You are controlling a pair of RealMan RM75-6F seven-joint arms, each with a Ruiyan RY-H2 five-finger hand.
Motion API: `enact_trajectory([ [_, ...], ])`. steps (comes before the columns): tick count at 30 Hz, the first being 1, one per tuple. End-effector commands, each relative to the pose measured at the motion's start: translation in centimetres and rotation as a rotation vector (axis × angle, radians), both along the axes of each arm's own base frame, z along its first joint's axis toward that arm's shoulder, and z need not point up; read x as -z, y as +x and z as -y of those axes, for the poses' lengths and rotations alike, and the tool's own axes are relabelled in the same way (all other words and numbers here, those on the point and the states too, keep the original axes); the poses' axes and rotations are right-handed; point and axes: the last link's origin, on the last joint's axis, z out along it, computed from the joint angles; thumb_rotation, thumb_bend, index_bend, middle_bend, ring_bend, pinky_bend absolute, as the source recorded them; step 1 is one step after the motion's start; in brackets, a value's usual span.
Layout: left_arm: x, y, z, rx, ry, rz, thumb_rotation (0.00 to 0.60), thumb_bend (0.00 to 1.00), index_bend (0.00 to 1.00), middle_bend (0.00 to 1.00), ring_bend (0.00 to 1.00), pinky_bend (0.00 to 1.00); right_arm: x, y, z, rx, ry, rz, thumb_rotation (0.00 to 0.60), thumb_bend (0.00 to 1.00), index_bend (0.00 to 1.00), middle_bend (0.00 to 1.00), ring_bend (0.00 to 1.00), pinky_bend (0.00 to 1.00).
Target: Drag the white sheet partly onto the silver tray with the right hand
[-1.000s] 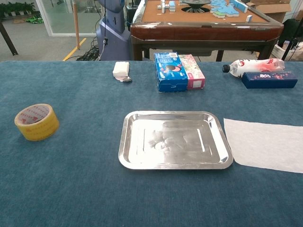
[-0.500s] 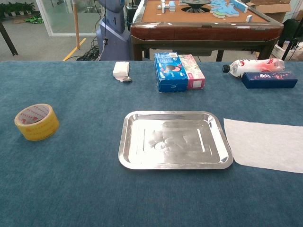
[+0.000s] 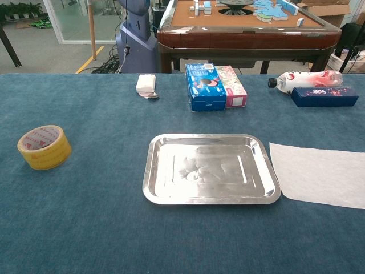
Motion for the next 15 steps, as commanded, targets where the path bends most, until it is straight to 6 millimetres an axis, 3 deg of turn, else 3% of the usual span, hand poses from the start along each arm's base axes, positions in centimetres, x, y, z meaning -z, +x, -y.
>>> enact_trajectory([
  [1, -0.1, 0.0, 0.0, 0.001, 0.009, 0.003, 0.6, 0.25, 0.5, 0.36, 0.23, 0.32, 1.0, 0.0, 0.1, -0.009, 0.017, -0.021, 0.6, 0.0, 0.6, 1.0, 1.0, 1.0],
  [15, -1.1, -0.4, -0.1, -0.027, 0.037, 0.018, 0.6, 0.25, 0.53, 0.36, 0.23, 0.32, 4.8, -0.2, 0.5, -0.007, 0.076, -0.025, 0.6, 0.0, 0.6, 1.0, 1.0, 1.0],
])
